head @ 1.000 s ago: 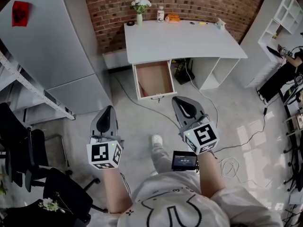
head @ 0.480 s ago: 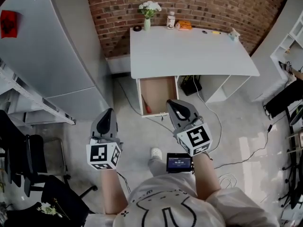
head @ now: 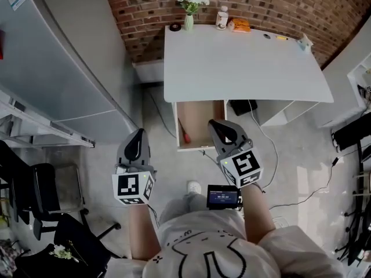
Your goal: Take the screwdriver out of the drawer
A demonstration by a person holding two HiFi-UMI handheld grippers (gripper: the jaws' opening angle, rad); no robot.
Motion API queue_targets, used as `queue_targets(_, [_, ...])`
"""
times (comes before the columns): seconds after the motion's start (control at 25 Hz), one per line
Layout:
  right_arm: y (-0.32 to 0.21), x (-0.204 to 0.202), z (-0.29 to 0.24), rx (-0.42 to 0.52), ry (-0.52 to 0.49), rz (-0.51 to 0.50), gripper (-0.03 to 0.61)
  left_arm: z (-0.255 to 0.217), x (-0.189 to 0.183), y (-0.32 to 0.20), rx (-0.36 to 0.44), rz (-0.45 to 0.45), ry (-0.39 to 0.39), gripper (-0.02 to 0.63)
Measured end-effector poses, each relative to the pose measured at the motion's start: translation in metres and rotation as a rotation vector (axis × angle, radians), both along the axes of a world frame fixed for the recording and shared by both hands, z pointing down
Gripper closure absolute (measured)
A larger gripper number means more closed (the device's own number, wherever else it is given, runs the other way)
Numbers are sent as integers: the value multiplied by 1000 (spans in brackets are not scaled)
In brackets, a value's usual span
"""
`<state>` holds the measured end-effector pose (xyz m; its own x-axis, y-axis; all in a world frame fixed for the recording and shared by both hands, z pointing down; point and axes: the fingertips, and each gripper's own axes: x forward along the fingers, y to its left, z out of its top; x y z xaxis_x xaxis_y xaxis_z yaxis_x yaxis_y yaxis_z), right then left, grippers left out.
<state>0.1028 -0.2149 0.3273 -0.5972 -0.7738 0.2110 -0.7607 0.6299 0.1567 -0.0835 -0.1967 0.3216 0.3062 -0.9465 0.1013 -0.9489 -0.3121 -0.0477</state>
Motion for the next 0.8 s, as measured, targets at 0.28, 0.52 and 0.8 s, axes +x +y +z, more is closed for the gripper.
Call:
queue_targets(0.28, [-29,-14,46,-93,24,-29,558,46,-17,-31,-86,-17,-22,606])
queue_targets(0.52, [-54,-33,80,-164,29,-14,557,77,-47,-55,-147,-32,-5,606])
queue_targets(0.8, [-69,-52,129,-236,58,-17,558,120,-69,-80,-218,-17,10,606])
